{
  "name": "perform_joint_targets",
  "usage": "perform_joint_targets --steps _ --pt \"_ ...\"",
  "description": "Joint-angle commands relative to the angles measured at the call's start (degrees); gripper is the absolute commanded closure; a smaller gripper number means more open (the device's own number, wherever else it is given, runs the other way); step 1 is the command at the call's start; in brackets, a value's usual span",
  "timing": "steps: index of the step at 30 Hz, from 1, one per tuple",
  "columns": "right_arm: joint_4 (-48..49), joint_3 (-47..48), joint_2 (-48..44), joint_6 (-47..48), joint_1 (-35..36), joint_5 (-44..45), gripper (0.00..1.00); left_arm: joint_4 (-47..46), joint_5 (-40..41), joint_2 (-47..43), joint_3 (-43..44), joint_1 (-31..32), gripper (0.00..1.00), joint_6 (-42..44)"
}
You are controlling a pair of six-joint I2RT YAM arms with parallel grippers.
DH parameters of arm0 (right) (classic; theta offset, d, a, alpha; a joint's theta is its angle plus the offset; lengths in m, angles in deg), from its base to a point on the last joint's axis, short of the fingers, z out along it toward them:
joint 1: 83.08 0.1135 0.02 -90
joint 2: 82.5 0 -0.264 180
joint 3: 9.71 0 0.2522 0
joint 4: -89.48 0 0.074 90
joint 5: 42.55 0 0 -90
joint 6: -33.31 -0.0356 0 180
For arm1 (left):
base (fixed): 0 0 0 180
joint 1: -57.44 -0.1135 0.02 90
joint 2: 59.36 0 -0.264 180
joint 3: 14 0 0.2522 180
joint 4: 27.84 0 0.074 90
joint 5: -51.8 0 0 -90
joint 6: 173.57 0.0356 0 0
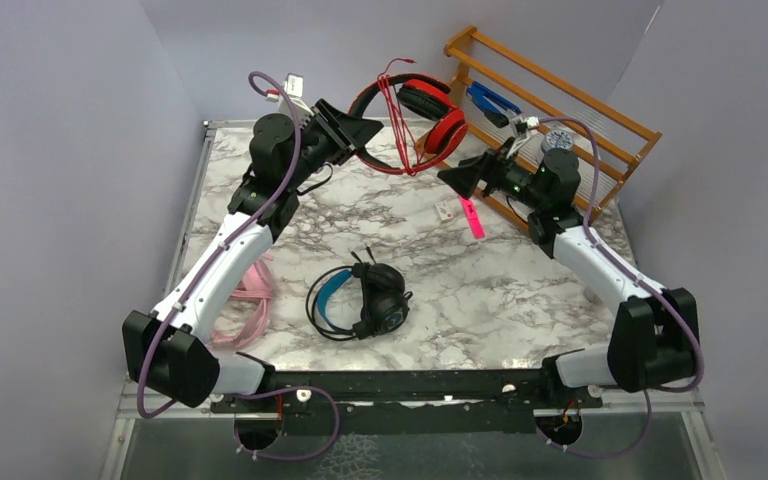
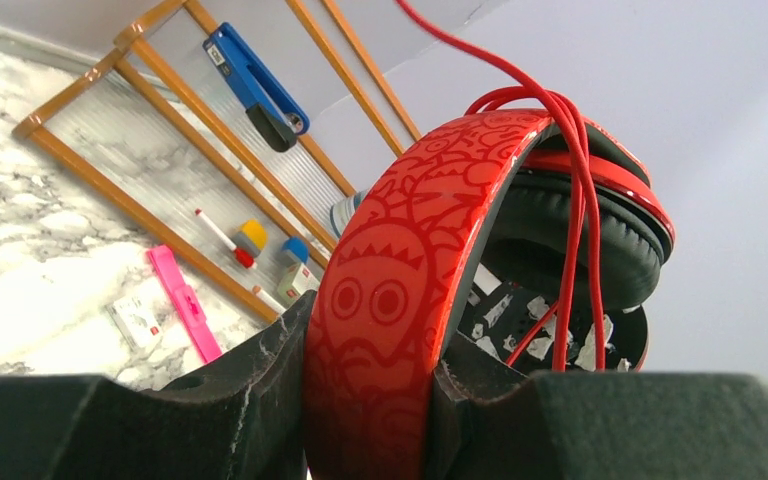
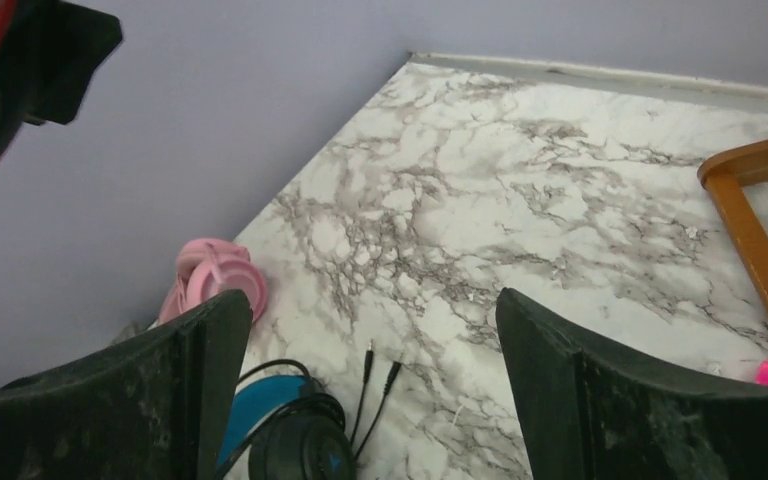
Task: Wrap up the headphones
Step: Wrap the headphones cable around the headphones.
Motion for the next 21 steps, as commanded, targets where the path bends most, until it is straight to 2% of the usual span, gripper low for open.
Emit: perform_joint_targets --steps 1,6,12,18,21 --pt "-1.2 5.9 6.0 5.2 -0.6 -9.2 0.00 0.0 -1.7 -2.9 3.2 -0.1 1.00 -3.9" --pt "9.1 11.9 14.9 2.4 -0.6 -20.5 0.00 1.0 -2.7 -3.3 4.1 -0.1 1.00 -4.7" --pt "21.0 16.6 23.4 -4.3 -0.4 -26.8 0.00 3.2 -3.8 -3.4 5.0 -0.1 1.00 -5.4" --pt "31.0 19.2 29.0 -10.0 0.4 -27.3 0.03 3.2 -4.9 -3.5 4.4 -0.1 1.00 -6.6" --pt "31.6 22.7 31.9 -11.1 0.8 -26.8 0.04 2.9 -5.5 -3.3 4.1 -0.1 1.00 -7.2"
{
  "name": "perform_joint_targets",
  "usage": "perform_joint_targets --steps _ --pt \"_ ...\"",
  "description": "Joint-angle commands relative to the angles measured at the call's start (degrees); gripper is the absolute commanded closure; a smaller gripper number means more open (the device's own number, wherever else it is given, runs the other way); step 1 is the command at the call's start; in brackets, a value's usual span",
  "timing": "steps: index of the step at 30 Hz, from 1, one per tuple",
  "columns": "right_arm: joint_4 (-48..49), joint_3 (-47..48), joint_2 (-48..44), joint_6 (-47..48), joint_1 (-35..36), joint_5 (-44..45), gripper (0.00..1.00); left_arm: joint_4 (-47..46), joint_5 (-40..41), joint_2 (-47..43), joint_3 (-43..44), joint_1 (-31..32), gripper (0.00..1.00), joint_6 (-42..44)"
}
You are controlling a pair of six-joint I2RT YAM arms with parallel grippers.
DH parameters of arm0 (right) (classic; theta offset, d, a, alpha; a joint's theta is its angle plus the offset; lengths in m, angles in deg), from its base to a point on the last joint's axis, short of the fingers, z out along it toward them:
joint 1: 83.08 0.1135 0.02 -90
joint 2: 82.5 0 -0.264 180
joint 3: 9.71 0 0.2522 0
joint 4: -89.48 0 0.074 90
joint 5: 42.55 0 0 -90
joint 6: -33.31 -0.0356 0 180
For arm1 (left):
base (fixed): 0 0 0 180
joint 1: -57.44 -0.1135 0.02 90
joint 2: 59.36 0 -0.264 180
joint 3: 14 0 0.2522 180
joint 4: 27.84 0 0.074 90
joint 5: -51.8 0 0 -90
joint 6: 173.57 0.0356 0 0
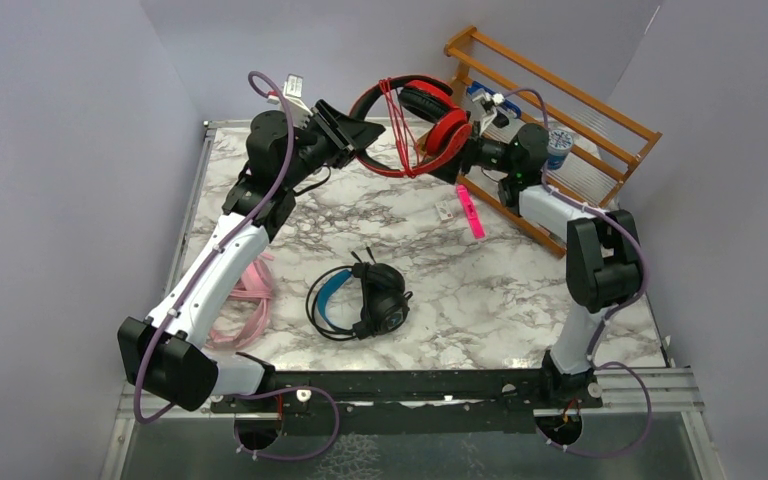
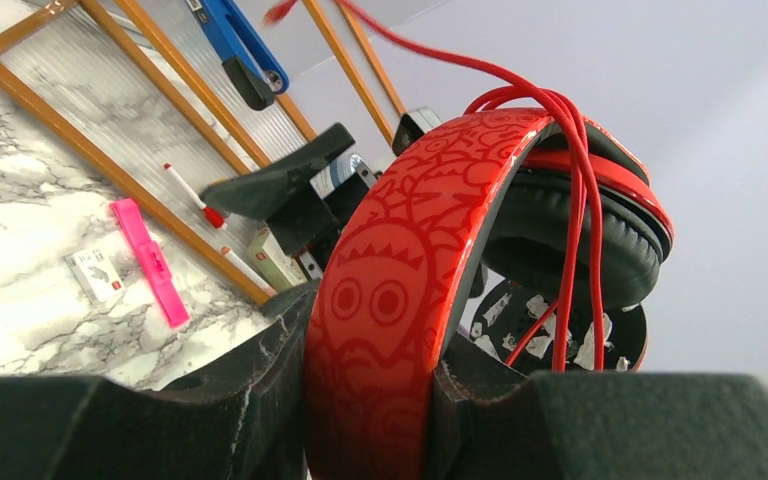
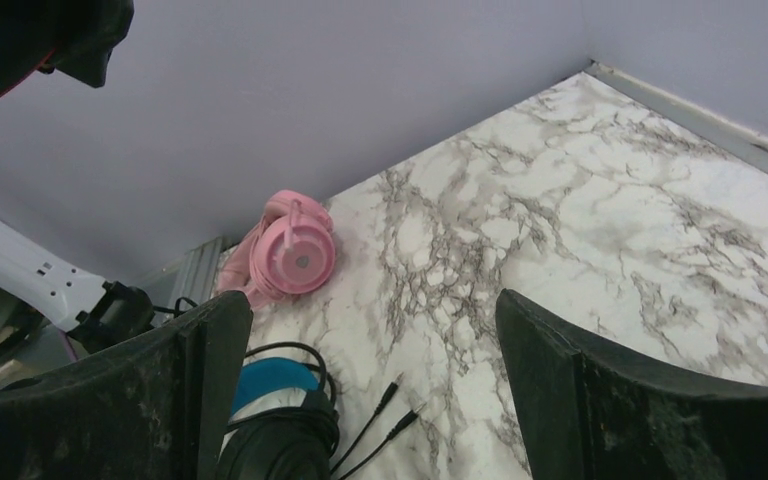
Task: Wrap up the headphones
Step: Wrap the headphones cable around the headphones.
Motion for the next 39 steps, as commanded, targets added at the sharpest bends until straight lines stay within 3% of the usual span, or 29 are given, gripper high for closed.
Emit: perform_joint_targets --steps 1,9,18,29,39 --pt "6.2 6.6 3.8 -3.0 1.0 -1.2 0.05 -3.4 -2.9 -2.2 2.0 -0.1 1.00 -2.9" --pt "0.5 14.2 7.8 2.0 1.5 0.8 0.04 -2.3 -4.6 -2.3 1.4 -0.1 1.00 -3.8" --pt "1.7 14.3 8.2 8.1 3.1 -0.2 0.00 0.2 -5.3 -3.2 0.5 -0.1 1.00 -6.9" --pt "4.5 18.3 12.5 6.0 3.9 6.1 0.00 2.3 -6.3 -4.5 -0.2 0.0 1.00 -7.6" --pt "6.2 21.0 14.4 7.9 5.6 5.5 0.00 3.7 -7.1 -5.1 -1.3 0.2 1.00 -7.9"
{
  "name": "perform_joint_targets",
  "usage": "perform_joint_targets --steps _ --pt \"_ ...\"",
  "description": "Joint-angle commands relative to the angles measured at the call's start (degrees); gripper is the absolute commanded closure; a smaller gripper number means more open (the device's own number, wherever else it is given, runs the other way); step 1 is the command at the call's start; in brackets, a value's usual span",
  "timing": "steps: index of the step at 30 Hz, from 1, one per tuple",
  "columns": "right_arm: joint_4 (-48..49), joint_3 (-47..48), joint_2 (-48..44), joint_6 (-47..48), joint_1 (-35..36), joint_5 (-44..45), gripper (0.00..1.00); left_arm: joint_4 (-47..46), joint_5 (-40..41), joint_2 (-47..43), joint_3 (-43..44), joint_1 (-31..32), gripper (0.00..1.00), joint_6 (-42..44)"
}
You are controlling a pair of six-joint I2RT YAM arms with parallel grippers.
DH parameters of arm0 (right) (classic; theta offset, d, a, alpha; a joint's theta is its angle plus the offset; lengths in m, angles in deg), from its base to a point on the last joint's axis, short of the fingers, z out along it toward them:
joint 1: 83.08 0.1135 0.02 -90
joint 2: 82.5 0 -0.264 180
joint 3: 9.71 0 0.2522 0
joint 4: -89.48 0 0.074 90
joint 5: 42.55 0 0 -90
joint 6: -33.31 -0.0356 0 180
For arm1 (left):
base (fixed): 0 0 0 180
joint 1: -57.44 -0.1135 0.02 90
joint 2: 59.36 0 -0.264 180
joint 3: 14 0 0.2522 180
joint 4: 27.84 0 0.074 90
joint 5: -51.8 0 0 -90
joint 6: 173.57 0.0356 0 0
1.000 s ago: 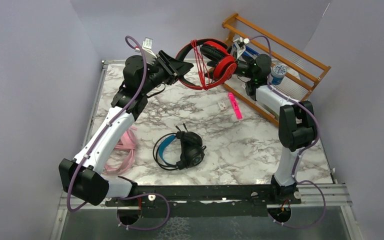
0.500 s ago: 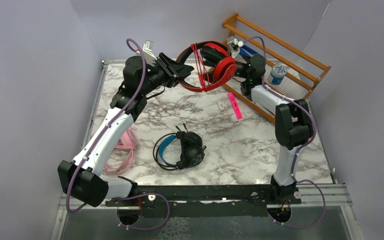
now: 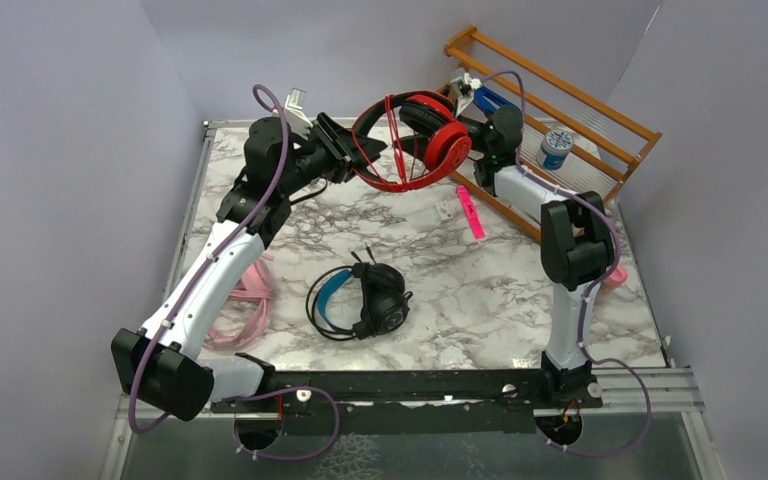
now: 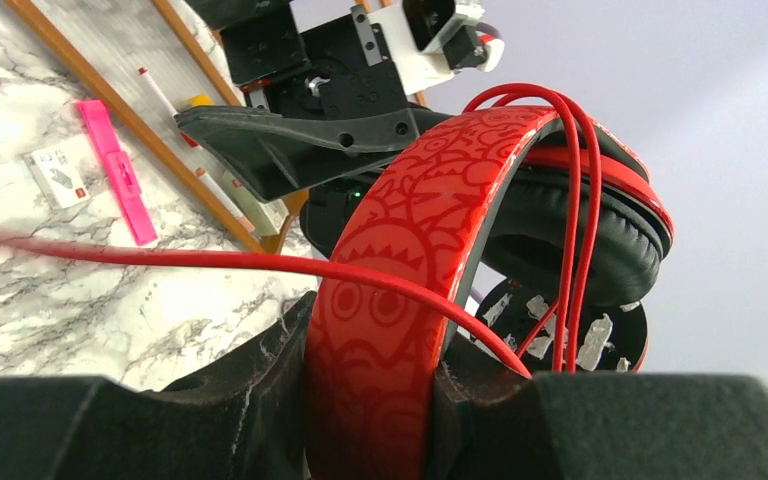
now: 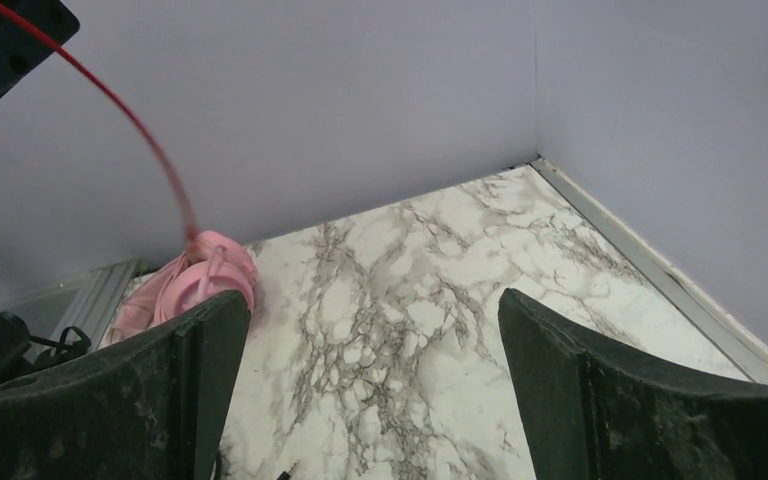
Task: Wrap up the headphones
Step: Wrap the headphones cable around the headphones.
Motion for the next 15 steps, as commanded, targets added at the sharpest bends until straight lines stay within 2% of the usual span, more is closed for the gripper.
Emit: perform_joint_targets --steps 1,8,12,15 --pt "3.4 2.4 0.7 2.2 1.6 1.4 0.00 -1.9 -2.3 -2.4 -0.2 0.2 1.00 -2.0" --pt "7.8 1.3 1.0 -2.6 2.2 1.5 0.00 -0.6 -2.2 -2.6 -0.6 0.3 1.00 -1.7" --pt "9.1 -7.6 -3.3 -5.0 2.1 4.6 0.02 -0.6 -2.5 -1.9 -0.1 0.4 1.00 -2.1" --pt "16.9 -14.8 -5.4 -9.1 2.3 4.8 0.01 -0.5 -3.0 -1.4 0.5 0.4 1.00 -2.2"
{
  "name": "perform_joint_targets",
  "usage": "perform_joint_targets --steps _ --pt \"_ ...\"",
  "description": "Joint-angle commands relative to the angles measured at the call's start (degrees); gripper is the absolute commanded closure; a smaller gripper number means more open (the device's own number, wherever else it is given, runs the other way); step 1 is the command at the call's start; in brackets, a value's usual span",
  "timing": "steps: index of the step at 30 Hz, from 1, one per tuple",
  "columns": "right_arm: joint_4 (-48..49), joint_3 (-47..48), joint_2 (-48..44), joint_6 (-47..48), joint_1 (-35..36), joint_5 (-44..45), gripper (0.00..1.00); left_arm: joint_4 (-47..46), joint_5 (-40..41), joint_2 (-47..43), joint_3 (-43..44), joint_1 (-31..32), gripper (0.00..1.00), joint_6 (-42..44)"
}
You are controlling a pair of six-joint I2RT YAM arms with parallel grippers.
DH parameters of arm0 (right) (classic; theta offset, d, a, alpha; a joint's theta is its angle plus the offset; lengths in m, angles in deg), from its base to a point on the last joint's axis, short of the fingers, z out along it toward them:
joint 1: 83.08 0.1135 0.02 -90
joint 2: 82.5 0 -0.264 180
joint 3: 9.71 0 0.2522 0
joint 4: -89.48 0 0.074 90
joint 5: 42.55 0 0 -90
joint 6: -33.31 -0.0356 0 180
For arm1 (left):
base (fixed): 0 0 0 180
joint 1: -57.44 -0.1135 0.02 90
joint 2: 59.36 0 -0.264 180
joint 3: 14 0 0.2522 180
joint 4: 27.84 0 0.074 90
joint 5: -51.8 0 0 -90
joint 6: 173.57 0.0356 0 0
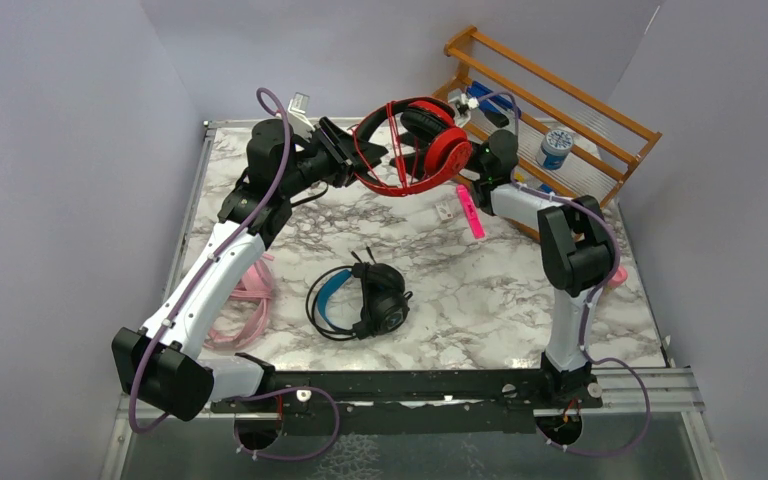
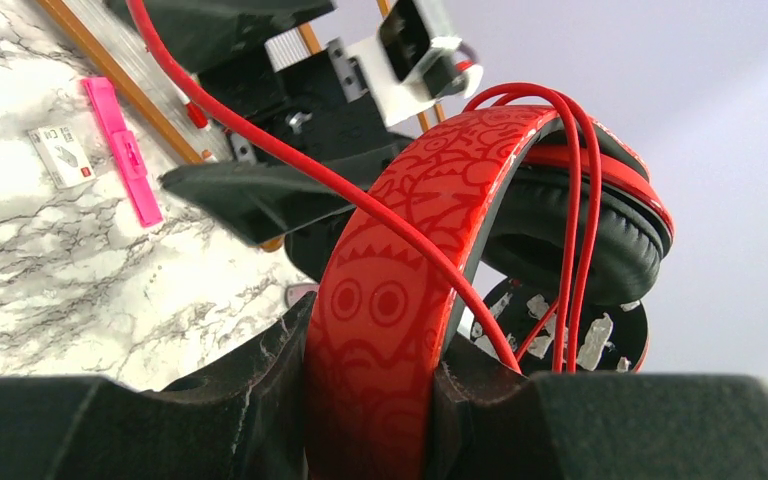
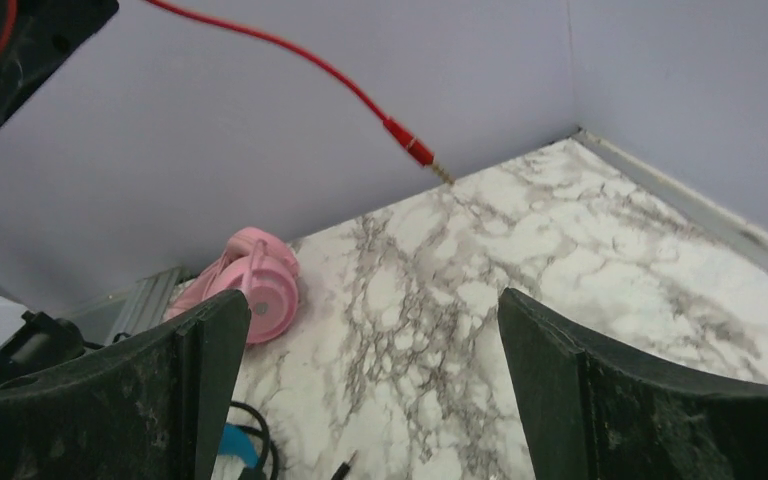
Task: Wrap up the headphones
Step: Wrap the headphones cable around the headphones.
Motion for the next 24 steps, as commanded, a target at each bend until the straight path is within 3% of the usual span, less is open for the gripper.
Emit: perform_joint_targets --steps 1,12,24 --pt "13.6 -7.9 -2.9 -7.2 0.2 1.1 0.02 -2.1 -2.3 -1.3 1.5 0.3 1.00 -2.0" --pt "18.8 -3.0 3.2 -7.7 4.1 -4.3 0.00 -2.0 -5.0 -1.1 0.8 0.4 1.00 -2.6" --pt "13.6 0.1 4.3 -2.6 7.3 3.1 0.00 -2.0 -6.1 -0.9 1.1 0.4 1.00 -2.6"
